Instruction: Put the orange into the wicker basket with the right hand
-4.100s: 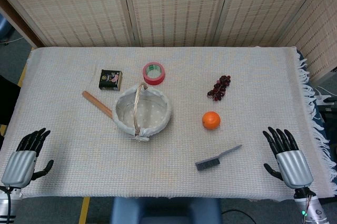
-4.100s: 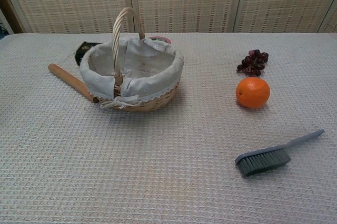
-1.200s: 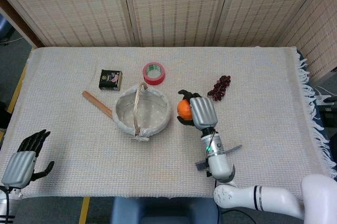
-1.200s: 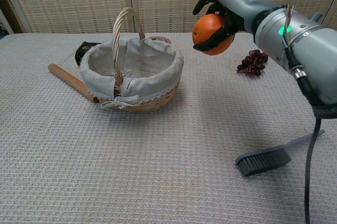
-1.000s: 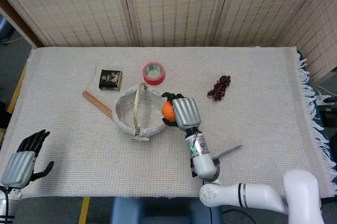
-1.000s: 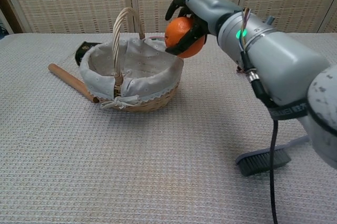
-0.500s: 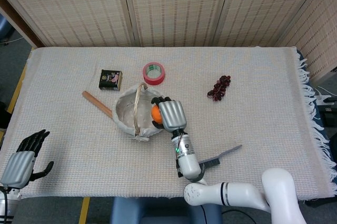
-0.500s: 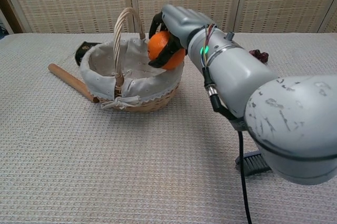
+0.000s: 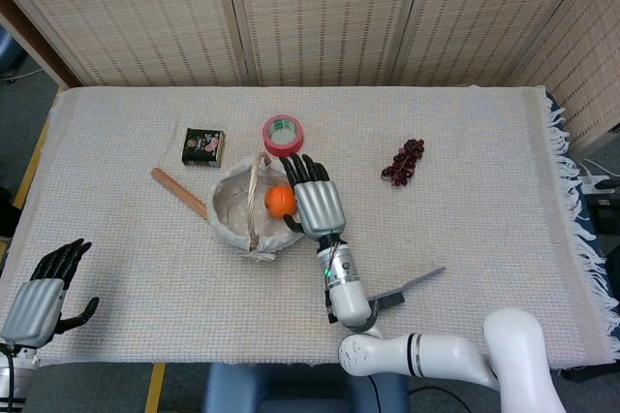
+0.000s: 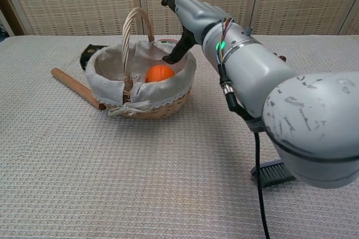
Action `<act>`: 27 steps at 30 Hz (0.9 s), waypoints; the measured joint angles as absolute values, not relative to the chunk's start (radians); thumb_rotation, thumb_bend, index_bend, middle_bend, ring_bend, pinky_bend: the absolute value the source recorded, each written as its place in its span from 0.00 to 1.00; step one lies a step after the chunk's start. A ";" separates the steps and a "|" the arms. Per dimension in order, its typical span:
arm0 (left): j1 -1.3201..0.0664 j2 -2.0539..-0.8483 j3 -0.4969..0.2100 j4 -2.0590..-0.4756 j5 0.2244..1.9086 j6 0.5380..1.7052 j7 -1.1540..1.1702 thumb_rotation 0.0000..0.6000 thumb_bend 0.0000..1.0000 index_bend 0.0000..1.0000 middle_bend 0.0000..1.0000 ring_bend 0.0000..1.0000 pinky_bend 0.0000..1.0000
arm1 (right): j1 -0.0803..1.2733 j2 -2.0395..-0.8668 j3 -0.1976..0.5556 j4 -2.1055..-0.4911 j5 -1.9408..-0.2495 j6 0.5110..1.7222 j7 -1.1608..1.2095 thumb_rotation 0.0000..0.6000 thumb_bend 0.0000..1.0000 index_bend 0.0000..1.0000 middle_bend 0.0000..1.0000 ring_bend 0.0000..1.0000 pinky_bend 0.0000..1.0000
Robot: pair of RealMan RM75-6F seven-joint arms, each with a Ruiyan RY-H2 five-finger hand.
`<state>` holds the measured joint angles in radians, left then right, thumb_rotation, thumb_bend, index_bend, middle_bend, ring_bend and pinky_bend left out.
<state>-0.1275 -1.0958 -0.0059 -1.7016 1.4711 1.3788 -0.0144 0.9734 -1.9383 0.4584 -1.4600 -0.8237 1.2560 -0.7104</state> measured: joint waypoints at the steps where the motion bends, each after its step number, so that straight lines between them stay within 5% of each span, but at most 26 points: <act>1: -0.128 -1.096 -0.006 -1.702 1.471 1.379 -0.014 1.00 0.35 0.00 0.00 0.00 0.08 | 0.971 -1.934 0.458 -1.466 -0.823 1.257 -0.711 1.00 0.14 0.00 0.02 0.00 0.12; 13: -0.127 -1.096 -0.006 -1.699 1.473 1.381 -0.008 1.00 0.35 0.00 0.00 0.00 0.08 | 0.829 -1.705 0.337 -1.752 -0.889 1.325 -0.727 1.00 0.14 0.00 0.00 0.00 0.09; 20: -0.127 -1.105 -0.006 -1.694 1.478 1.388 0.016 1.00 0.35 0.00 0.00 0.00 0.08 | 0.610 -1.393 0.106 -1.960 -1.051 1.428 -0.684 1.00 0.14 0.00 0.00 0.00 0.06; 27: -0.125 -1.115 -0.008 -1.686 1.479 1.397 0.038 1.00 0.35 0.00 0.00 0.00 0.08 | 0.377 -1.206 -0.132 -1.952 -1.312 1.553 -0.514 1.00 0.14 0.00 0.00 0.00 0.05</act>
<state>-0.1249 -1.1147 -0.0080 -1.6856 1.4788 1.3968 0.0377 0.3768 -1.2058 -0.1316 -1.9516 -1.3116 1.5530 -0.5144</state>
